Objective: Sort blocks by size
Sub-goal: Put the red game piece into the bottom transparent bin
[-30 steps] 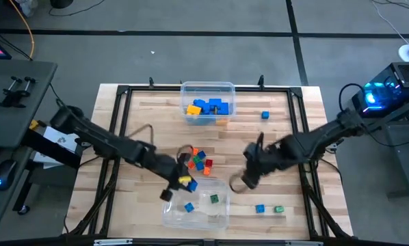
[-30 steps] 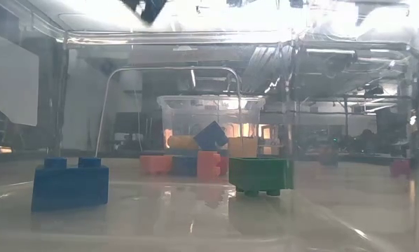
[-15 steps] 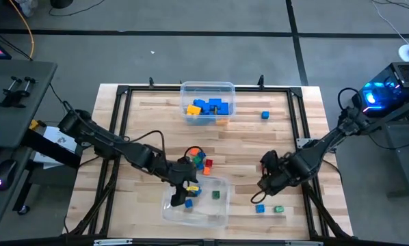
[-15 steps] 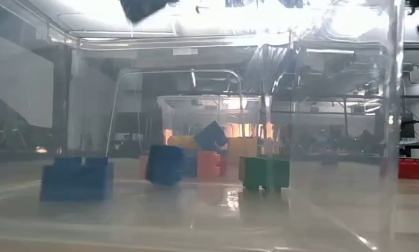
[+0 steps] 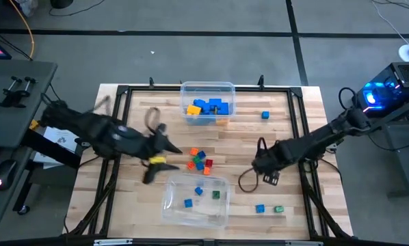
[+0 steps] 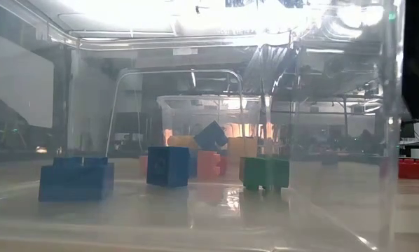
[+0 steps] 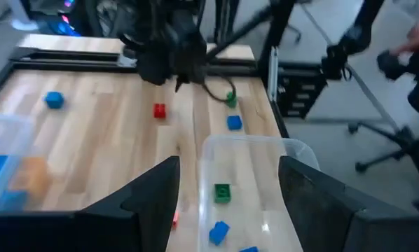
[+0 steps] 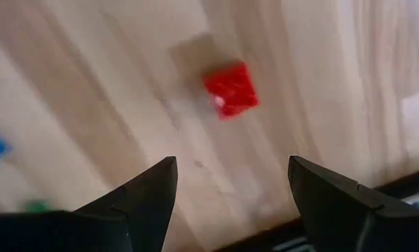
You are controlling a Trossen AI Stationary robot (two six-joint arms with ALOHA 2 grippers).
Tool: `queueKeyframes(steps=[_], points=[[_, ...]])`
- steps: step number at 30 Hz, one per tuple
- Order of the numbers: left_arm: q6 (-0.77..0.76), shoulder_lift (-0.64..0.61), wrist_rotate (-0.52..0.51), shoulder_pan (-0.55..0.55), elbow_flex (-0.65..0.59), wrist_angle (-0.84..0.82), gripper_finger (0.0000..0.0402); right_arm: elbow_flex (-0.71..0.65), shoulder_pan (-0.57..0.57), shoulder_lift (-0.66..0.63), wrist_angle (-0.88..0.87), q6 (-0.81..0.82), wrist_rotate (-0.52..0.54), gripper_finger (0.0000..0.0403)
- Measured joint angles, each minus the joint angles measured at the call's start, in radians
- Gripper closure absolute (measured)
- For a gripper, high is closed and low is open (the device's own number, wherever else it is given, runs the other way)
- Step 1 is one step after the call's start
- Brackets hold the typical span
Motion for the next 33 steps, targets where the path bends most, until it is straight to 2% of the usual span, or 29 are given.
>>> queueKeyframes(steps=[4, 10, 16, 20, 23, 27, 33], points=[[-0.077, -0.179, -0.050, -0.031, -0.179, 0.095, 0.0180, -0.053, -0.066, 0.000, 0.038, -0.154, 0.006, 0.0135], [-0.196, -0.381, -0.092, -0.109, -0.489, 0.391, 0.0181, -0.090, -0.103, 0.001, 0.179, -0.496, 0.023, 0.0135], [-0.271, -0.452, -0.106, -0.152, -0.685, 0.625, 0.0181, -0.137, -0.127, 0.001, 0.211, -0.490, 0.002, 0.0135], [-0.274, -0.451, -0.159, -0.148, -0.719, 0.696, 0.0181, -0.190, -0.135, 0.001, 0.326, -0.456, -0.045, 0.0135], [-0.268, -0.448, -0.221, -0.140, -0.719, 0.721, 0.0181, -0.235, -0.133, 0.001, 0.409, -0.474, -0.042, 0.0135], [-0.267, -0.448, -0.283, -0.125, -0.719, 0.758, 0.0181, -0.296, -0.133, 0.001, 0.423, -0.476, 0.001, 0.0135], [-0.267, -0.448, -0.334, -0.106, -0.719, 0.799, 0.0181, -0.353, -0.133, -0.003, 0.459, -0.495, -0.002, 0.0137]])
